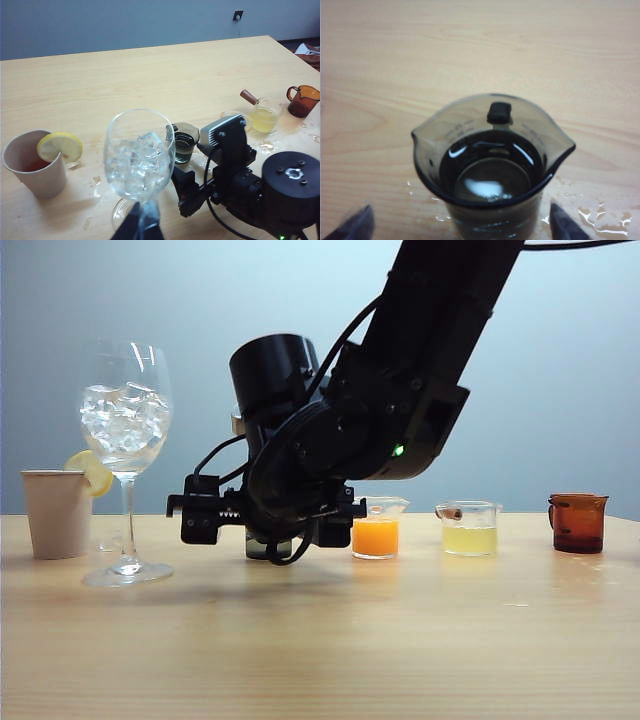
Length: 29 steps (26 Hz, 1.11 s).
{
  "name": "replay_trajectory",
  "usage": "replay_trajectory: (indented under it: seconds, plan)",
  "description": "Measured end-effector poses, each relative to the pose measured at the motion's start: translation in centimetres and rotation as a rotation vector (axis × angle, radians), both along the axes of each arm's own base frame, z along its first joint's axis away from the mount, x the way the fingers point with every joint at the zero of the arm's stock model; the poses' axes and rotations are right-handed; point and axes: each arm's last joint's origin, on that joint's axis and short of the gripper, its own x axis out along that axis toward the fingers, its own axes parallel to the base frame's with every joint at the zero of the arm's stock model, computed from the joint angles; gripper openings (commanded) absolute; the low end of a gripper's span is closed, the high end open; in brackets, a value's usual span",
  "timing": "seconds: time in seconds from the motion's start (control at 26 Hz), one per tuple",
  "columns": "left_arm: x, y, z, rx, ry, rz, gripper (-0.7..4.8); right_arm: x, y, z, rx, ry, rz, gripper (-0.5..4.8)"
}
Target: Pick up the first measuring cup from the left, pour the coconut rum inside into the goblet, and finally put the measuring cup back in its original place.
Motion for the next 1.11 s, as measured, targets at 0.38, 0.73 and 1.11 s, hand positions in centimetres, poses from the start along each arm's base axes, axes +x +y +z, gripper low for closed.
replay_trajectory:
  seconds: [0.38, 0.73, 1.11]
  plan:
    - [0.0, 0.0, 0.0, 0.000, 0.000, 0.000, -0.03, 1.6, 0.3, -0.7, 0.007, -0.004, -0.028, 4.79]
    - [0.0, 0.0, 0.0, 0.000, 0.000, 0.000, -0.03, 3.9, -0.9, -0.7, 0.020, -0.007, -0.074, 4.79]
    - [0.0, 0.0, 0.0, 0.000, 0.000, 0.000, -0.03, 4.2, -1.1, -1.0, 0.032, 0.006, -0.037, 4.79]
